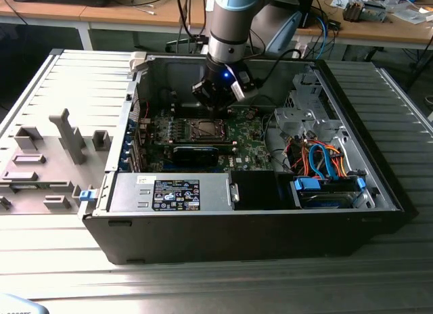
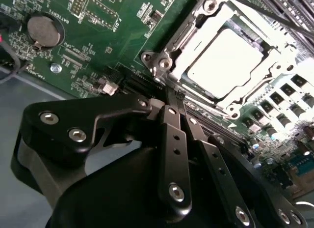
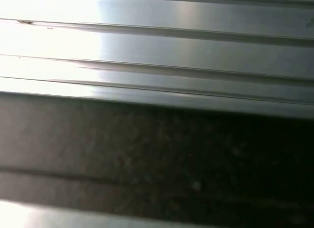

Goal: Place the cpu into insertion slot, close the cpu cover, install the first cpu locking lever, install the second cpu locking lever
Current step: 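Install the first cpu locking lever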

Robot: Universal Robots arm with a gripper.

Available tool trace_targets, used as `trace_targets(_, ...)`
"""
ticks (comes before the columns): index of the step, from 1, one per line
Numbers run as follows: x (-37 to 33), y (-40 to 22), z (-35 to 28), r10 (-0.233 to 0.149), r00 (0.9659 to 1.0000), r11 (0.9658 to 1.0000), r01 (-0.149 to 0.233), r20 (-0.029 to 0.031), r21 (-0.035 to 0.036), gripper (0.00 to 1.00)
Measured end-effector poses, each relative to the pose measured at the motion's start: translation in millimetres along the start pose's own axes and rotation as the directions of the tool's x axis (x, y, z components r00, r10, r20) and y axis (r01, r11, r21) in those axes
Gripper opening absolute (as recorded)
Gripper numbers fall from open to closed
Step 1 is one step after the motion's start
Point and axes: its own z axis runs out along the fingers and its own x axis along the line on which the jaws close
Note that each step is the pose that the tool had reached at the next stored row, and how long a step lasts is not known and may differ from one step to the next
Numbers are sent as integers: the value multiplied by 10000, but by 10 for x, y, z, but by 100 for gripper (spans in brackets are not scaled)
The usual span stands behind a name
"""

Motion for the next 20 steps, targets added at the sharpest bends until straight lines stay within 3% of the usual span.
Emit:
trace_targets(2,4,3,-52,1,10000,10000,-1,-1,7,11)
trace_targets(5,7,-31,-62,0,10000,10000,0,-1,5,11)
trace_targets(7,11,-72,-65,0,10000,10000,0,-1,6,11)
trace_targets(16,40,-360,-83,-1,10000,10000,1,-2,11,11)
trace_targets(20,45,-375,-129,3,10000,10000,-3,-3,23,11)
